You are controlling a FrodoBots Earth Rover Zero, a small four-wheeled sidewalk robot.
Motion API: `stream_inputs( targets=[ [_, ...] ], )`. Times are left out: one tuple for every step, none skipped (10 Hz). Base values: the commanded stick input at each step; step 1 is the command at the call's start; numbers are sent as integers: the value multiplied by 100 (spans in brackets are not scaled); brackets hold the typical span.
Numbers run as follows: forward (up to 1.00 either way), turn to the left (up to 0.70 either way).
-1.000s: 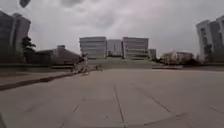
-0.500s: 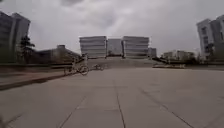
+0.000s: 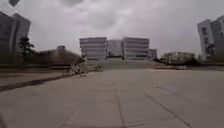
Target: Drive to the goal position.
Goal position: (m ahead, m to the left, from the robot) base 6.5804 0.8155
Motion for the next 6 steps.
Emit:
stream_inputs(
  targets=[
    [70,-1],
    [70,-1],
    [70,-1],
    [70,-1],
    [70,-1],
    [70,-1]
  ],
)
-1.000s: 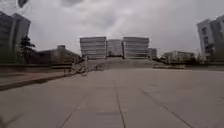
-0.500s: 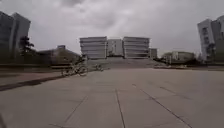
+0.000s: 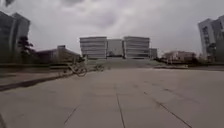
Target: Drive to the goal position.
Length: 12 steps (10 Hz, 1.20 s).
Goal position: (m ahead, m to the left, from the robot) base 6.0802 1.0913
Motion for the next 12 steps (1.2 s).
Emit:
stream_inputs(
  targets=[
    [70,-1],
    [70,-1],
    [70,-1],
    [70,-1],
    [70,-1],
    [70,-1],
    [70,-1],
    [70,-1],
    [70,-1],
    [70,-1],
    [70,-1],
    [70,-1]
  ],
)
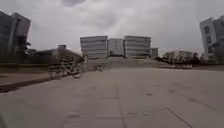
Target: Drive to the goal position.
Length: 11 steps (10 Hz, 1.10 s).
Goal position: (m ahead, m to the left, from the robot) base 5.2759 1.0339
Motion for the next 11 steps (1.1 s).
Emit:
stream_inputs(
  targets=[
    [70,-1],
    [70,-1],
    [70,-1],
    [70,-1],
    [70,-1],
    [70,-1],
    [70,-1],
    [70,-1],
    [70,-1],
    [70,-1],
    [70,-1]
  ],
)
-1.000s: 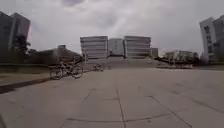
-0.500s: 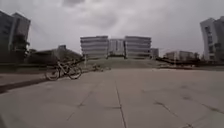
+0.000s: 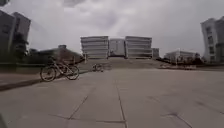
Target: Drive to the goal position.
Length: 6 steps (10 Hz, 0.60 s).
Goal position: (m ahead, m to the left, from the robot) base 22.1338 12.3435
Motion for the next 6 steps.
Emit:
stream_inputs(
  targets=[
    [70,-1],
    [70,-1],
    [70,-1],
    [70,-1],
    [70,-1],
    [70,-1]
  ],
)
